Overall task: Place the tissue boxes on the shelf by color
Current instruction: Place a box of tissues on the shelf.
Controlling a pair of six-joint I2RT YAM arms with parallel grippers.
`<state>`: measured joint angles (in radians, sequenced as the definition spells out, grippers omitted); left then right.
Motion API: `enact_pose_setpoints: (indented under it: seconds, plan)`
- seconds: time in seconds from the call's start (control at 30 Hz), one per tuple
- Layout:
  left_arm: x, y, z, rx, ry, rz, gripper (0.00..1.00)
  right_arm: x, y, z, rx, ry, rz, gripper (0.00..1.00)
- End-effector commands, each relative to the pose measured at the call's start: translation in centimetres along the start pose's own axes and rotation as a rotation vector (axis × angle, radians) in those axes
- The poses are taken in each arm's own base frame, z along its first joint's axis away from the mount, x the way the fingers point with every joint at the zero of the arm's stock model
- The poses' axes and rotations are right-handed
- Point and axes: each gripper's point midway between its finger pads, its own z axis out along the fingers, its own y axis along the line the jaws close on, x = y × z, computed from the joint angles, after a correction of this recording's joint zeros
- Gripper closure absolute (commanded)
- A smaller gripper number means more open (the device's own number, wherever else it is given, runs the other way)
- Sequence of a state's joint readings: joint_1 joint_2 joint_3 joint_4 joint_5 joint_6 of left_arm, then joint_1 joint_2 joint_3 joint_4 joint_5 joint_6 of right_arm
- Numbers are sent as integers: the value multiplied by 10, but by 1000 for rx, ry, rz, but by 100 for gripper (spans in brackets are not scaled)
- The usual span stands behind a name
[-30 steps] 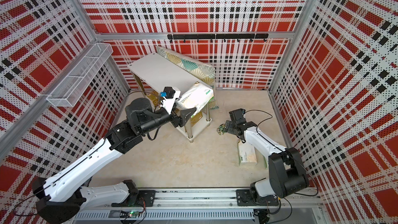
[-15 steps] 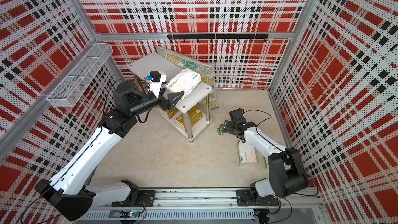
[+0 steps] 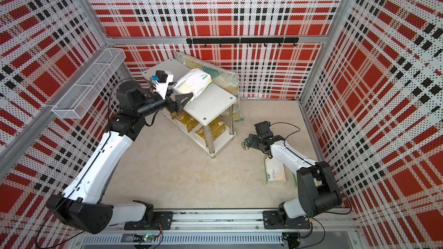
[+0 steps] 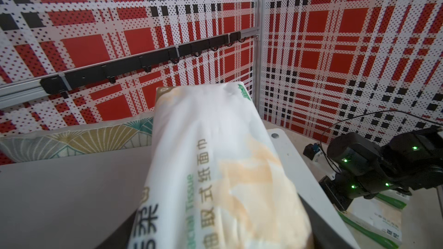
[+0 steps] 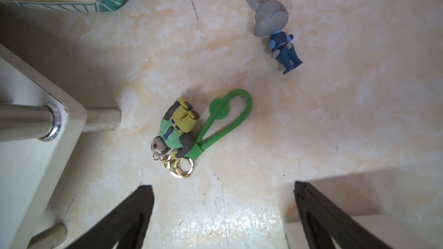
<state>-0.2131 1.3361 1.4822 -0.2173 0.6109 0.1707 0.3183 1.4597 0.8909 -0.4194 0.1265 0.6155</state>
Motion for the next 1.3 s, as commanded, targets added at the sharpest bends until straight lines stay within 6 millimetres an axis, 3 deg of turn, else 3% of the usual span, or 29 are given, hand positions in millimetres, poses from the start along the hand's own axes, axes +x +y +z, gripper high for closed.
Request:
enact_pose_setpoints:
  seconds: [0.0,0.43,1.03,1.27]
  plan:
    - [-7,12,-4,0,-20,71,22,3,0,4,-4,8,-15,0]
    - [14,77,-17,-65,-4,82,22,7,3,6,-13,20,-32,0]
    - [32,124,-13,-72,10,98,21,11,5,9,-24,33,-43,0]
    - [29,141,-19,-65,0,109,21,15,8,14,-24,47,-50,0]
